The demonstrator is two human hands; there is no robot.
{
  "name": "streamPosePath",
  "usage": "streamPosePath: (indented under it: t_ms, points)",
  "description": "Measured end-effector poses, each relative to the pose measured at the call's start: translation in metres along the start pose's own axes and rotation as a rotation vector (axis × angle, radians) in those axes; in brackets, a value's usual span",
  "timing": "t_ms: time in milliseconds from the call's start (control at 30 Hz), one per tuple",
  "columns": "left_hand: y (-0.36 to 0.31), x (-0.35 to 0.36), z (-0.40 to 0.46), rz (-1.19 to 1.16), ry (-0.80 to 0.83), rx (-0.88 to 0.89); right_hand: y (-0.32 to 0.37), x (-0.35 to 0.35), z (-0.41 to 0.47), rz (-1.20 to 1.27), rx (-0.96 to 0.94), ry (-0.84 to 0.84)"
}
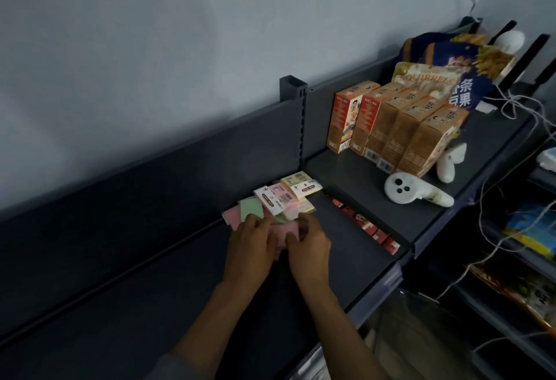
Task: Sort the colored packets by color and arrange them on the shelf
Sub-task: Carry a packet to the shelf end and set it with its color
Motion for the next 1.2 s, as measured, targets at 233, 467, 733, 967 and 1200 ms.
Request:
streamPosePath:
  t_ms: [233, 467, 733, 967, 1200]
  points:
    - [-0.027, -0.001, 0.001, 0.021, -0.075, -0.055, 0.018, -0.036, 0.015, 0.207, -0.047, -0.002]
    - [-0.035, -0.002, 0.002, -0.337, -0.131, -0.206, 0.024, -0.051, 0.025, 0.244, -0.100, 0.031]
    - [-0.074, 0.001, -0.004, -0.924, -0.142, -0.332, 0.044, -0.062, 0.010, 0.298, -0.285, 0.182]
    - [-0.063, 0.002, -0.009, -0.815, -0.293, -0.343, 0.019, -0.067, 0.019, 0.236, -0.240, 0.149]
    - [-0.031, -0.010, -0.042, -0.782, -0.391, -0.385, -0.006, -0.031, 0.010, 0.348, -0.078, 0.219]
Point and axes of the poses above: each hand's wrist, its own z-axis towards the middle knuckle, its own x-axis out of the palm, y = z × x, the point moved 9 cm from there along z, towards the middle knuckle, and after that the axes turned 1 degree about y, right-handed, at the moved point
